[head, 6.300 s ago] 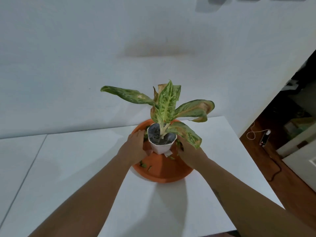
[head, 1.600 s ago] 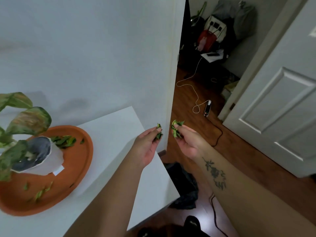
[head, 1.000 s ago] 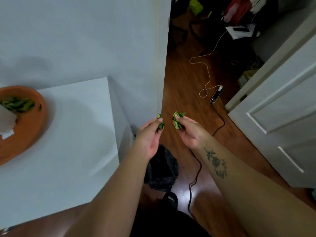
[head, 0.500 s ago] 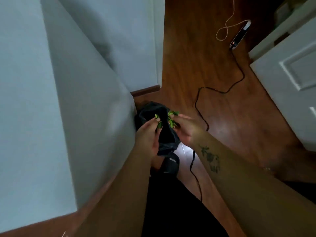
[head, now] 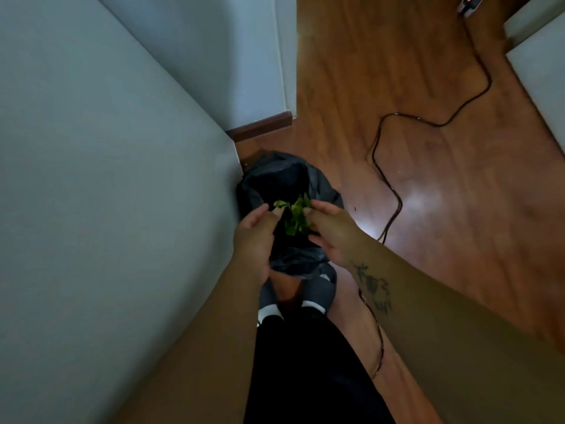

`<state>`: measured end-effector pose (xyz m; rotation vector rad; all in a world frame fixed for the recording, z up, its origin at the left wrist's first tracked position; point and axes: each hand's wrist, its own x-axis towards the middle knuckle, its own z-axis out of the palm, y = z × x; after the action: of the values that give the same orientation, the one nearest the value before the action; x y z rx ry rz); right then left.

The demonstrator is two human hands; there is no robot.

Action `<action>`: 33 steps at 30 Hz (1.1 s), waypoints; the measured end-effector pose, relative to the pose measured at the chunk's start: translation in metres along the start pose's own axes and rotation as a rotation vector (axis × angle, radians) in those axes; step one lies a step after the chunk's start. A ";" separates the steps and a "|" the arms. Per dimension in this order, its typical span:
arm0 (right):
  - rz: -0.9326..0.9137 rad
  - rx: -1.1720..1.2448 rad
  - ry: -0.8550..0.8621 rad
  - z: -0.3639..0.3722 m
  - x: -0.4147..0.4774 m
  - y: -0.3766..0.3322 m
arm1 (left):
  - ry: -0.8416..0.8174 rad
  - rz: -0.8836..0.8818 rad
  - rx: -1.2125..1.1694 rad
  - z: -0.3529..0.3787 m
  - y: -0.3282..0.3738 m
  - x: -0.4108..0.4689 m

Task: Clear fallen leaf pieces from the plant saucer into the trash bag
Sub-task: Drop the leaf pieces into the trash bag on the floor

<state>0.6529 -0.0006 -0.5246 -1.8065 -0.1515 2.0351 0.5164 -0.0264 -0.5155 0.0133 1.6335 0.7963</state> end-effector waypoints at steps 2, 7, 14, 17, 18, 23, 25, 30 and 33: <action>0.007 -0.072 0.016 -0.002 0.007 0.001 | 0.008 0.024 0.041 -0.003 -0.002 0.008; -0.046 -0.122 0.102 -0.007 0.001 -0.004 | 0.058 0.068 0.055 0.003 -0.003 0.005; -0.224 -0.048 0.074 -0.004 -0.046 -0.036 | 0.045 0.171 -0.030 0.015 0.025 -0.038; -0.288 0.003 0.036 0.001 -0.083 -0.059 | -0.006 0.215 -0.068 0.021 0.050 -0.074; -0.307 0.009 0.026 0.002 -0.095 -0.066 | -0.019 0.225 -0.074 0.023 0.058 -0.085; -0.414 0.067 -0.030 0.017 -0.173 -0.114 | -0.086 0.296 -0.127 0.036 0.115 -0.150; -0.478 0.084 -0.044 0.028 -0.210 -0.140 | -0.125 0.340 -0.148 0.041 0.143 -0.178; -0.644 0.071 -0.108 0.055 -0.293 -0.197 | -0.200 0.511 -0.187 0.045 0.208 -0.243; -0.714 0.065 -0.157 0.072 -0.338 -0.221 | -0.237 0.601 -0.205 0.037 0.245 -0.281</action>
<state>0.6589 0.0883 -0.1244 -1.2861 -0.6628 1.6248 0.5151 0.0560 -0.1507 0.4540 1.3206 1.3613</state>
